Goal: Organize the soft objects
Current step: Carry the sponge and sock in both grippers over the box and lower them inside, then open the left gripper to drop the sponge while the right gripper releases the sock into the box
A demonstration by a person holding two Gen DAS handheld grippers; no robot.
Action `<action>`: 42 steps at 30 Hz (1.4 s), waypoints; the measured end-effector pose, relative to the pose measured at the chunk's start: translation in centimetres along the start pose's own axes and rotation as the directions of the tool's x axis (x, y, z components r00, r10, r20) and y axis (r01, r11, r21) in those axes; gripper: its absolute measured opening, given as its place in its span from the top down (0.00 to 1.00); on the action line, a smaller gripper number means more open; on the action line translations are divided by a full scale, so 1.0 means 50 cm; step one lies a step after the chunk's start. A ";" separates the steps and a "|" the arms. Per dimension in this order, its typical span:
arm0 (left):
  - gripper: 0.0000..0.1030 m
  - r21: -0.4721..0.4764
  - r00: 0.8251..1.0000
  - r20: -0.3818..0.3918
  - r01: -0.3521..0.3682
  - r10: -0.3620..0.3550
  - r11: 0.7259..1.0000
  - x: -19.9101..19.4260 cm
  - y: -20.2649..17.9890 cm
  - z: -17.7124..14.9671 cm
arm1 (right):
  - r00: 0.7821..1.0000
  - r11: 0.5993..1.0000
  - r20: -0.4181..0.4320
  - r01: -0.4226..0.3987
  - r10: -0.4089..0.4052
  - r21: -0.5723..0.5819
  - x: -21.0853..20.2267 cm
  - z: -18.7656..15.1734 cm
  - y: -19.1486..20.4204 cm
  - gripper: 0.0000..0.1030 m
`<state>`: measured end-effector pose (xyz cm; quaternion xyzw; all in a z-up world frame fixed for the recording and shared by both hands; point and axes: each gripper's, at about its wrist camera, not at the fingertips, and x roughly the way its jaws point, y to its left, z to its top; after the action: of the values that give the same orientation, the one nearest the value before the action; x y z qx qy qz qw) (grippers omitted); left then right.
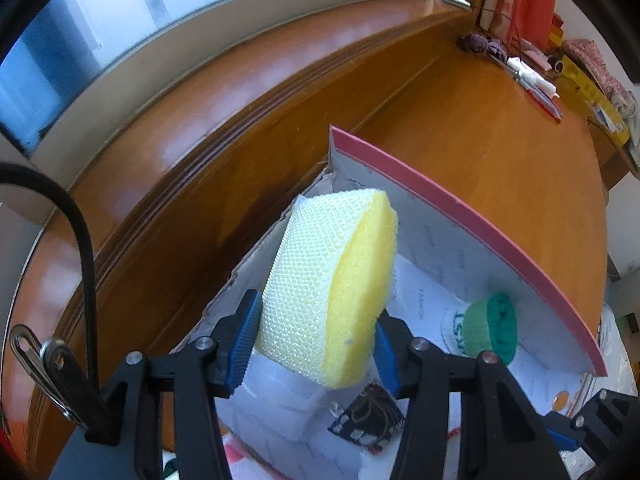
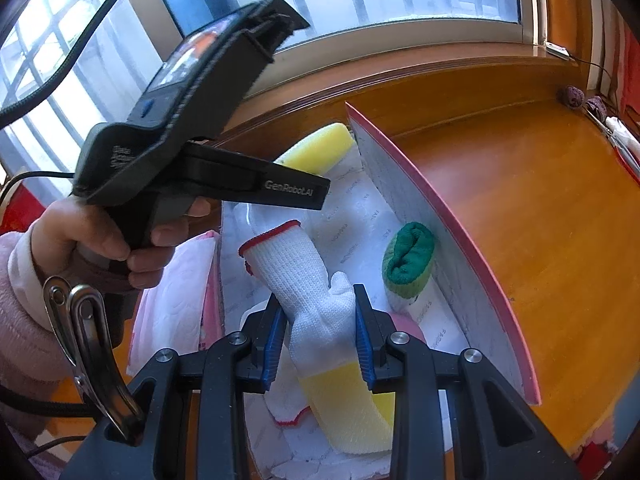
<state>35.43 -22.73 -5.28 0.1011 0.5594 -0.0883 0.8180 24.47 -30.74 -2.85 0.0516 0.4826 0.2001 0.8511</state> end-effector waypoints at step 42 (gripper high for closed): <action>0.36 0.019 0.998 -0.067 0.020 -0.019 1.000 0.044 -0.002 0.008 | 0.999 0.998 -0.015 0.052 -0.052 0.020 0.033 -0.006 0.002 0.40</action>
<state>36.56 -23.02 -7.20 0.1067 0.5864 -0.0985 0.7969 24.92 -30.06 -4.29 0.0461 0.4921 0.1733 0.8519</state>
